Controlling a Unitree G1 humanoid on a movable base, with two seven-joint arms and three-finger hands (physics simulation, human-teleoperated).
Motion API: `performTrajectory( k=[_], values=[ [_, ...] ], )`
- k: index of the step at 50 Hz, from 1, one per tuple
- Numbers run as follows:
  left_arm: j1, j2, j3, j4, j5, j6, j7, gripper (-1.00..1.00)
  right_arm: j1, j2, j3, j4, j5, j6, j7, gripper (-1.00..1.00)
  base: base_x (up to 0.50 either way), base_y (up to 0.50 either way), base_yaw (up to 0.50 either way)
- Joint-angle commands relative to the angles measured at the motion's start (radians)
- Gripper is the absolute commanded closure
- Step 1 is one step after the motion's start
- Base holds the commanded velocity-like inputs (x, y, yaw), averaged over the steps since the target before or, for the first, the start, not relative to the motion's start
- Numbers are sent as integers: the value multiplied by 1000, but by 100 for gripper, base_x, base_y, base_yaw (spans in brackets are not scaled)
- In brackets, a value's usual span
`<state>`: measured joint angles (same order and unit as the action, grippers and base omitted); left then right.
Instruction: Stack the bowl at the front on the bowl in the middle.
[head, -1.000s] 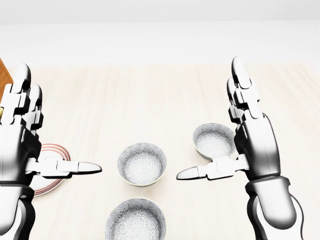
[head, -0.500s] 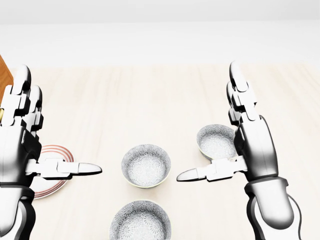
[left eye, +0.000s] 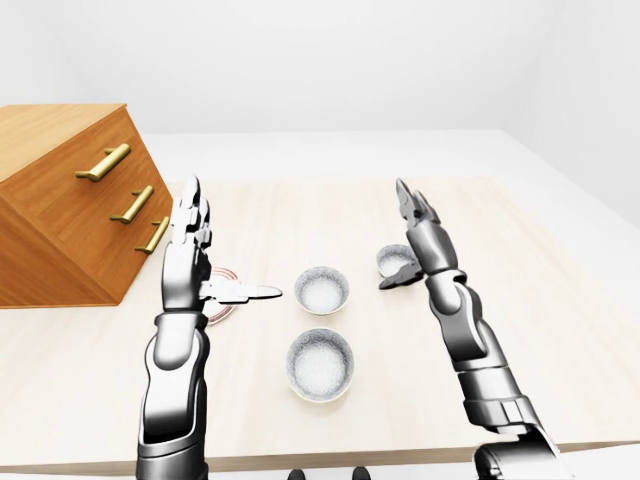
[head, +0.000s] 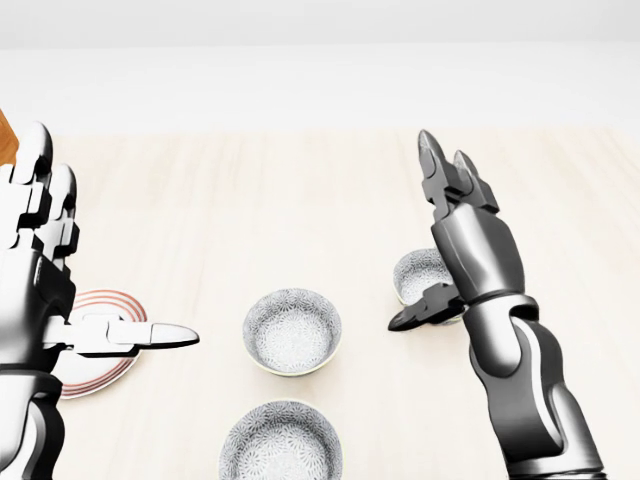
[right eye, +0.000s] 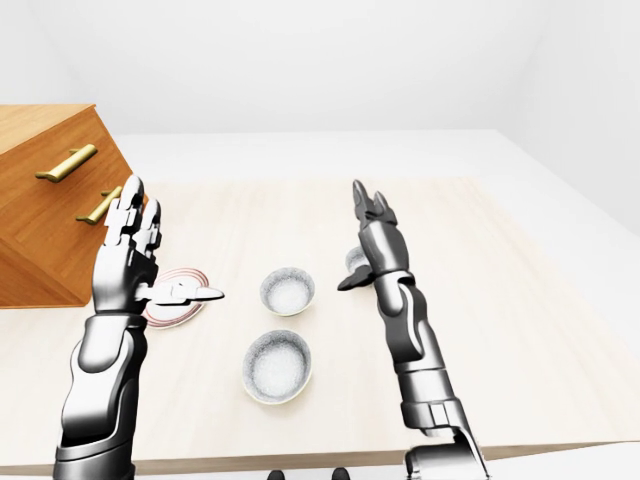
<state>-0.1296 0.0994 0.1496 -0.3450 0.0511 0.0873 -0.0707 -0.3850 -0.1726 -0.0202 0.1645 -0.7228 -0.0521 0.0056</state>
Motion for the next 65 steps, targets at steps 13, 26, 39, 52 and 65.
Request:
performTrajectory(
  k=[13, 26, 39, 52, 65],
  values=[
    [1, 0, 0, 12, -2, 0, -2, -100, -359, -62, 51, 688, -314, -35, -205, -100, 0, 0, 0],
    [9, -2, 1, 19, -5, 0, -2, -100, -419, -61, 82, 922, -344, -35, -271, -100, 0, 0, 0],
    [15, -3, 1, 31, -6, 0, -1, -100, -409, -43, 103, 1042, -356, -35, -319, -100, 0, 0, 0],
    [18, -5, -3, 34, -1, 0, 0, -100, -430, -30, 112, 1118, -364, -35, -328, -100, 0, 0, 0],
    [7, 0, 2, 37, -3, 0, -2, -100, -431, -29, 114, 1157, -392, -35, -315, -100, 0, 0, 0]
  ],
)
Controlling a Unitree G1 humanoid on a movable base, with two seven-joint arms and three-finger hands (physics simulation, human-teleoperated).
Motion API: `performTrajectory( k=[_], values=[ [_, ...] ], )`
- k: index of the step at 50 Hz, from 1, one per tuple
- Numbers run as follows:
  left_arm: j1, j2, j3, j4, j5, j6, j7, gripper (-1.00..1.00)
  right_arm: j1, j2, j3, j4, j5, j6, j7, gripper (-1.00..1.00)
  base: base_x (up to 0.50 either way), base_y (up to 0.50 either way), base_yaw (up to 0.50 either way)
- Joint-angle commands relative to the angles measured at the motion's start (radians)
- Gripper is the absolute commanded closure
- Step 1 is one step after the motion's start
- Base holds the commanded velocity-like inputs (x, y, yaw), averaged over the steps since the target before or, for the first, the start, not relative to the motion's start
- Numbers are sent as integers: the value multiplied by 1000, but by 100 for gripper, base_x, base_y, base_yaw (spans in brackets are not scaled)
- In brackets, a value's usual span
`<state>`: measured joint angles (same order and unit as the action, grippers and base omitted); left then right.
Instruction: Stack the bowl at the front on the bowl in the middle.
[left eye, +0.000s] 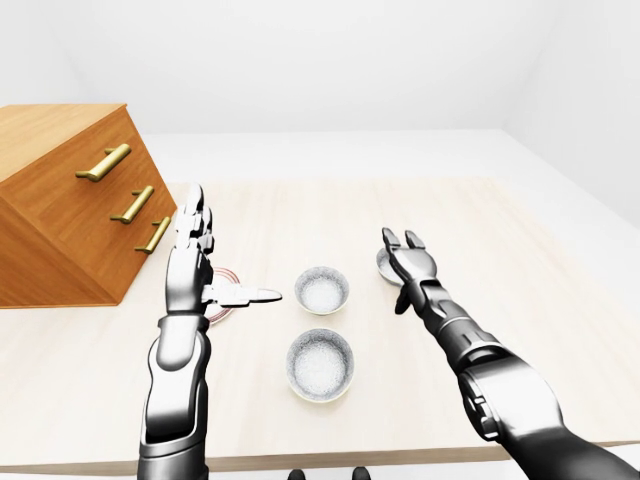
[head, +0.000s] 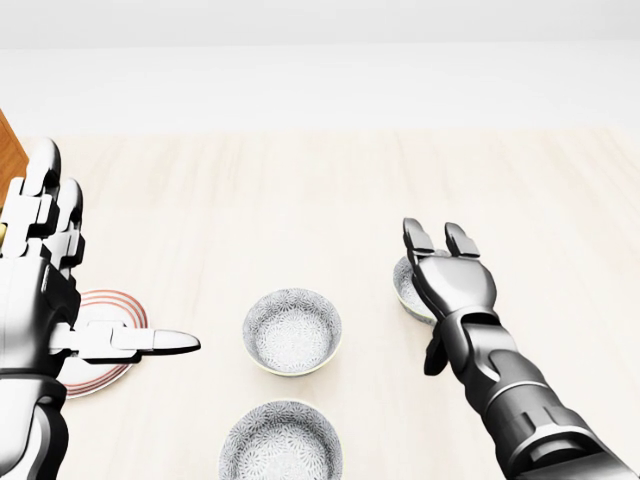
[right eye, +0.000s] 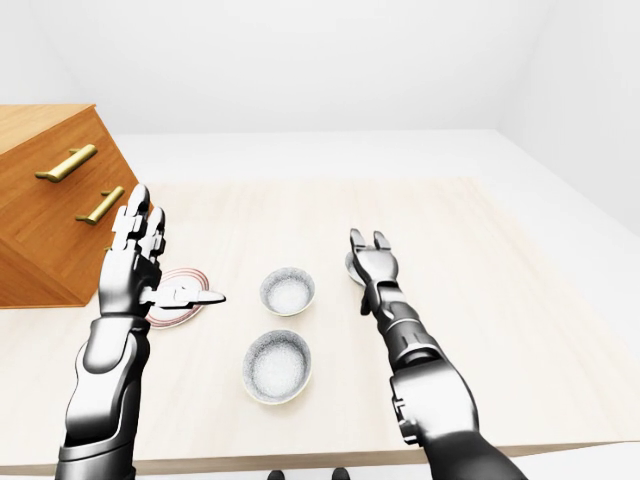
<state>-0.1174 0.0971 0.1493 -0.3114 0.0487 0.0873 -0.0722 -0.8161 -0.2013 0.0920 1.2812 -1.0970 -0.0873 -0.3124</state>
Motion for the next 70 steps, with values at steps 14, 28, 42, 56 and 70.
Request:
performTrajectory(
  k=[14, 28, 42, 56, 70],
  values=[
    [-8, 4, 4, 6, -2, 0, -2, -100, -12, 4, -4, 57, -32, 0, 24, -100, 0, 0, 0],
    [-4, 6, 7, 10, -3, 0, -3, -100, -16, 11, -6, 69, -46, 0, 48, -100, 0, 0, 0],
    [-2, 3, 5, 4, -5, 0, -2, -100, -23, 9, -6, 68, -58, 0, 49, 100, 0, 0, 0],
    [4, -1, 1, 2, -8, 0, -2, -100, -24, -5, -1, 63, -74, 0, 22, 100, 0, 0, 0],
    [7, -3, -2, 1, -6, 0, 0, -100, -59, -35, -9, -11, -48, 0, -10, 100, 0, 0, 0]
  ],
)
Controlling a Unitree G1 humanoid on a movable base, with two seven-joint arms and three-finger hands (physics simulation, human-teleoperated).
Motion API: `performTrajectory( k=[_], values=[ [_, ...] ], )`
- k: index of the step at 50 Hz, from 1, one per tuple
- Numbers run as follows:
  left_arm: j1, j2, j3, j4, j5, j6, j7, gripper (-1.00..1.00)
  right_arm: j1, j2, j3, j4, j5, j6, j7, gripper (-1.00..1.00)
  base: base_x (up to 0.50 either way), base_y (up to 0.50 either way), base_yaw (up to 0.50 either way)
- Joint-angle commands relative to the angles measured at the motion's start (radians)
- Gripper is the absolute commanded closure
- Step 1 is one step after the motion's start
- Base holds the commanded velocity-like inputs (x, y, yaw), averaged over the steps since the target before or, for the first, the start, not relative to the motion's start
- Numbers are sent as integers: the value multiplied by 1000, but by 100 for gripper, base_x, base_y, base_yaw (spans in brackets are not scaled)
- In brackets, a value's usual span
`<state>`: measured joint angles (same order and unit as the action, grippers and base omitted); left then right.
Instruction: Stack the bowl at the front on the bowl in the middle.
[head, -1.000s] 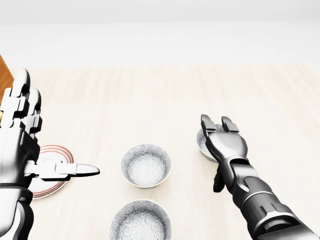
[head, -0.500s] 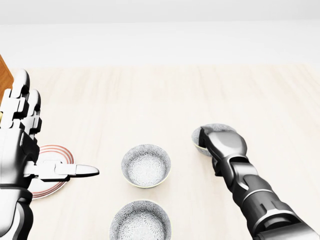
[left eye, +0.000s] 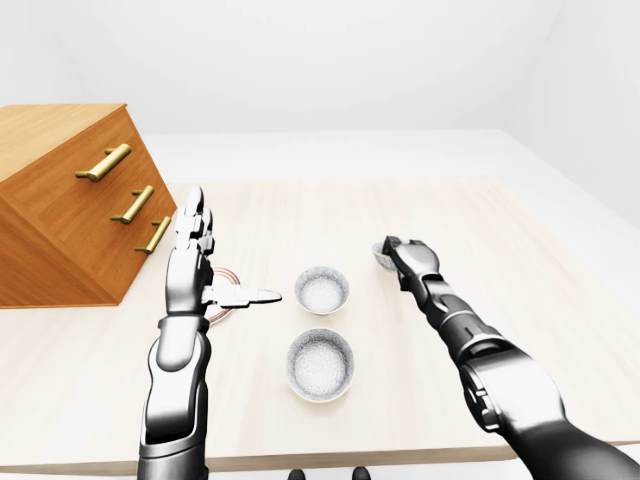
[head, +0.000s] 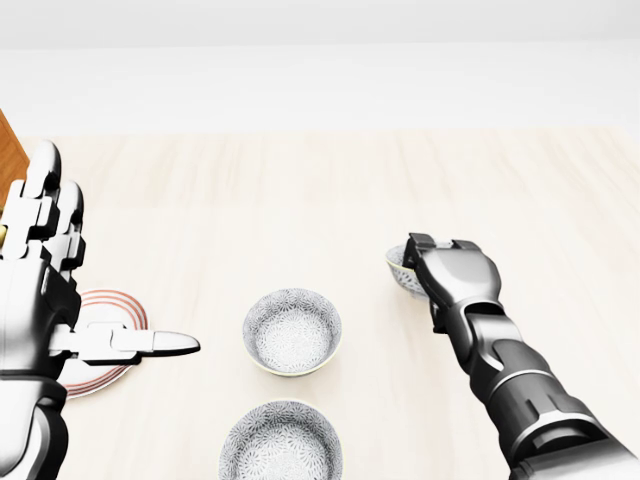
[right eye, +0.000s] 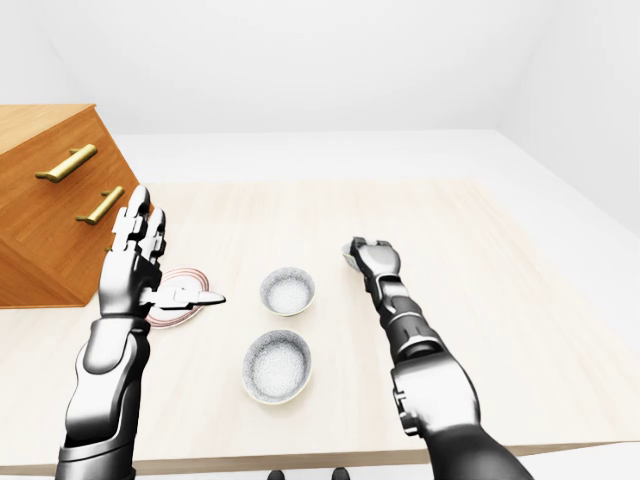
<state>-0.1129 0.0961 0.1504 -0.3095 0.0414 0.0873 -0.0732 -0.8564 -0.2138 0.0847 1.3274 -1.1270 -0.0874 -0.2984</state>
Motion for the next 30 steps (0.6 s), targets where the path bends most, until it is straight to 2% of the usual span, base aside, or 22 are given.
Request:
performTrajectory(
  k=[1, 11, 23, 30],
  values=[
    [2, -2, -2, 0, 1, 0, 1, -100, -20, -25, -3, -69, -13, 0, -19, 100, 0, 0, 0],
    [-7, 4, 3, -16, 1, 0, -2, -100, 9, -42, -14, -243, -3, 0, 49, 100, 0, 0, 0],
    [-16, 8, 8, -27, -1, 0, -3, -100, 176, -21, -57, -668, 20, 0, 248, 100, 0, 0, 0],
    [-18, 9, 8, -30, 1, 0, -2, -100, 318, 21, -64, -980, 39, 0, 395, 100, 0, 0, 0]
  ],
)
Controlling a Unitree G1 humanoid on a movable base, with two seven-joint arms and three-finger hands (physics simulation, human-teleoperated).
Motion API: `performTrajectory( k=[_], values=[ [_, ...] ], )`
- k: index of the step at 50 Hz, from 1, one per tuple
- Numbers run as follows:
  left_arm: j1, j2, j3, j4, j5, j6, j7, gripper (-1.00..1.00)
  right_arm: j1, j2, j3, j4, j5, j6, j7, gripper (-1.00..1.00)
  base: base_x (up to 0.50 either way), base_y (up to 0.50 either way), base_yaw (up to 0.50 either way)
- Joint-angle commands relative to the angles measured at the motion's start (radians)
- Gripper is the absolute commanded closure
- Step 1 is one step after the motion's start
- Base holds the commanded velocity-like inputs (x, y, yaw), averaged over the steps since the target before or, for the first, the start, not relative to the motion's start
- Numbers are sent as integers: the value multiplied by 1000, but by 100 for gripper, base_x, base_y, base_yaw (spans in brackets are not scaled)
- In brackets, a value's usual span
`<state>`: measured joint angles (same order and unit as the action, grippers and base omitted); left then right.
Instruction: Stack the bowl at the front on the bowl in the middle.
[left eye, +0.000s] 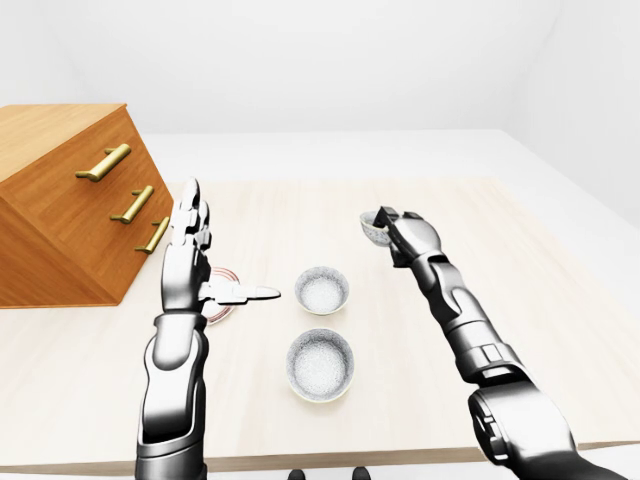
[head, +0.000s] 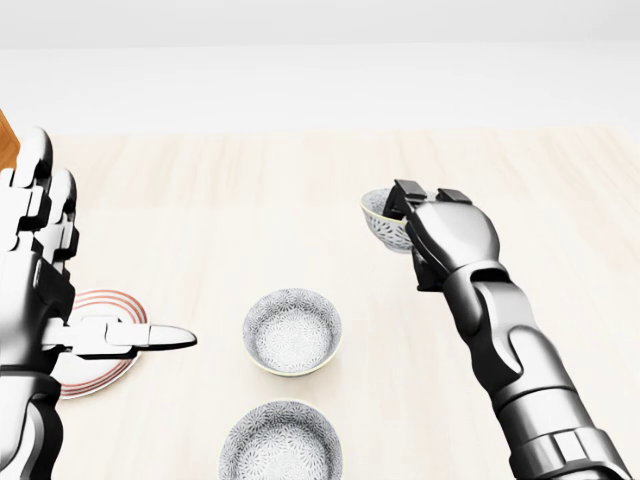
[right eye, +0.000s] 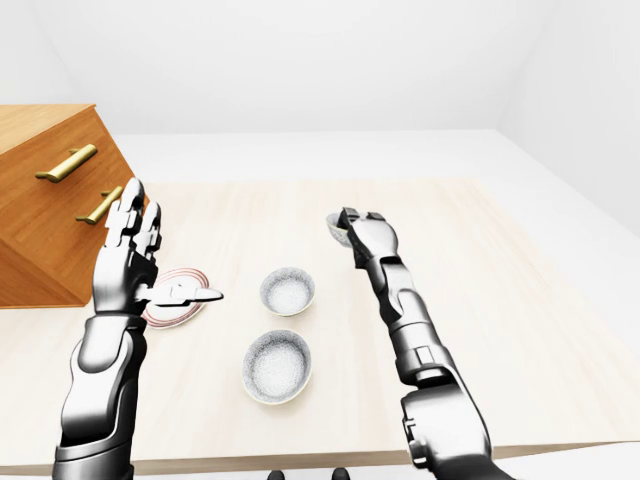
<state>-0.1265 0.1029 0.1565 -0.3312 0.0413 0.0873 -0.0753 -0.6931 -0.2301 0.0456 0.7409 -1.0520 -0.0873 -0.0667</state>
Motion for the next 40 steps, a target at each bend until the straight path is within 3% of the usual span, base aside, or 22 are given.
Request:
performTrajectory(
  k=[1, 14, 40],
  values=[
    [-5, 2, 1, -9, 1, 0, 0, -100, 164, 43, -26, -417, -33, 0, 177, 100, 0, 0, 0],
    [-3, 0, -1, -15, 5, 0, 0, -100, 320, 119, 8, -709, -26, 0, 303, 100, 0, 0, 0],
    [10, -8, -9, -49, 15, 0, -7, -100, 421, 202, 93, -822, -33, 0, 400, 100, 0, 0, 0]
  ],
)
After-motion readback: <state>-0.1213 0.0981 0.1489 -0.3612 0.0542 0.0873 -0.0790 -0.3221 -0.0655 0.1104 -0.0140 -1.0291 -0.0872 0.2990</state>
